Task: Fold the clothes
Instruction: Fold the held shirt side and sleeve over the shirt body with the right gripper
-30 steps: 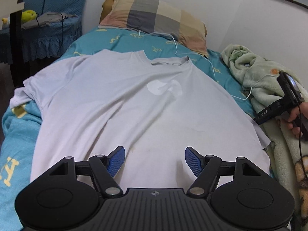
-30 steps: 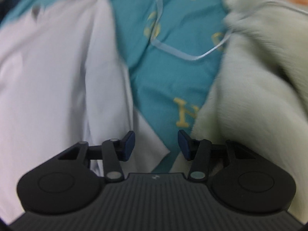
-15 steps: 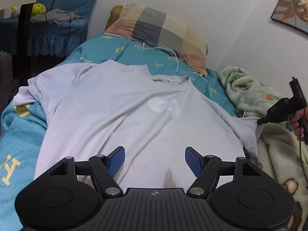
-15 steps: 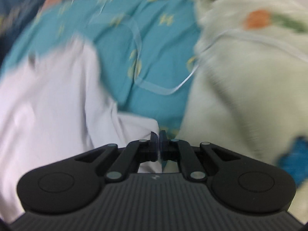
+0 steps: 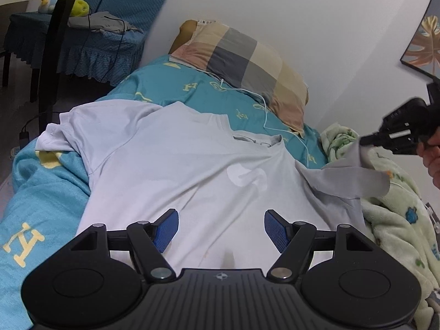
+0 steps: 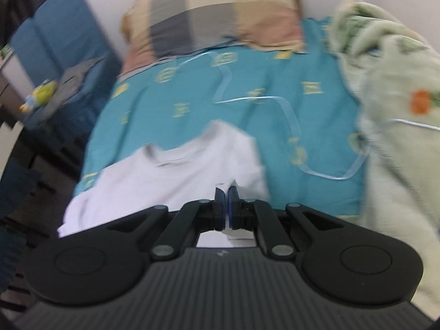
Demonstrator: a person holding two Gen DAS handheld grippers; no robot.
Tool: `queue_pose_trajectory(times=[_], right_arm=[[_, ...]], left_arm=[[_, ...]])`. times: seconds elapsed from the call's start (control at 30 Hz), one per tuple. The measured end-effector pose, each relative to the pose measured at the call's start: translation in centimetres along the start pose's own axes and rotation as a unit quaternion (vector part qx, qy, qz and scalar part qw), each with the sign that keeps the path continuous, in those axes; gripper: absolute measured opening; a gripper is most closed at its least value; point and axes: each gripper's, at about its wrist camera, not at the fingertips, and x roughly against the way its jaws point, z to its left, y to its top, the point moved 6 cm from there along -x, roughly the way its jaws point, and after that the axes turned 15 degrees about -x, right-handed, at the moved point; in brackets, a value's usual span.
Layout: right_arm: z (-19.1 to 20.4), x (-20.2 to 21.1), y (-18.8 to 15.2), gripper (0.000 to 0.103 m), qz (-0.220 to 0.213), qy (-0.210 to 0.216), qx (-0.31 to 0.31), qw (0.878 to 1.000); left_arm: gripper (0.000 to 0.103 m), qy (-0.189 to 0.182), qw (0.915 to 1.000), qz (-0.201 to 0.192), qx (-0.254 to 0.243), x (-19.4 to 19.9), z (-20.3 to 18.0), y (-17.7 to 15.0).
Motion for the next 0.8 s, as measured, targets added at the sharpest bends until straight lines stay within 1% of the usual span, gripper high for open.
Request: queue_pose_trajectory(times=[0.07, 0.13, 0.2, 0.3, 0.43, 0.5, 0.6, 0.67, 0.73, 0.8], right_arm=[[2.1, -1.7, -1.3, 0.005, 0.012, 0.005, 0.002, 1.000], [3.1, -3.3, -2.4, 0.005, 0.016, -0.007, 0.009, 1.000], [3.0, -4.3, -2.8, 0.005, 0.013, -0.016, -0.002, 1.000], [1.3, -4.6, -2.5, 0.005, 0.005, -0.020, -0.022, 1.000], [-2.7, -2.9, -1.6, 0.005, -0.017, -0.031, -0.055, 0.998], [-5.6, -2.0, -1.5, 0.005, -0.024, -0.036, -0.079, 0.996], [-10.5, -1.5, -2.4, 0.005, -0.020, -0.035, -0.125, 0.991], [-13.4, -1.6, -3.7, 0.005, -0.014, -0.030, -0.153, 0.988], [-15.6, -2.0, -5.0, 0.005, -0.010, -0.006, -0.179, 0.984], [-16.9, -2.3, -6.0, 0.005, -0.008, 0.027, -0.197, 0.980]], left_arm=[[0.072, -0.001, 1.0000, 0.004, 0.006, -0.3, 0.4, -0.3], [0.072, -0.003, 1.0000, 0.009, -0.001, -0.7, 0.4, -0.5], [0.072, -0.004, 0.9999, 0.014, -0.005, -1.1, 0.5, -0.8], [0.072, -0.018, 0.9997, 0.013, 0.008, -1.5, 0.7, -0.9], [0.072, -0.022, 0.9996, 0.015, 0.004, -2.1, 0.5, -1.0], [0.072, -0.027, 0.9995, 0.017, 0.005, -2.3, 0.3, -1.2], [0.072, -0.054, 0.9981, 0.018, 0.022, -2.5, 0.1, -1.4], [0.072, -0.072, 0.9968, 0.017, 0.032, -2.6, -0.1, -1.5], [0.072, -0.084, 0.9959, 0.020, 0.029, -2.7, -0.8, -1.6], [0.072, -0.091, 0.9955, 0.021, 0.019, -2.8, -1.9, -1.5]])
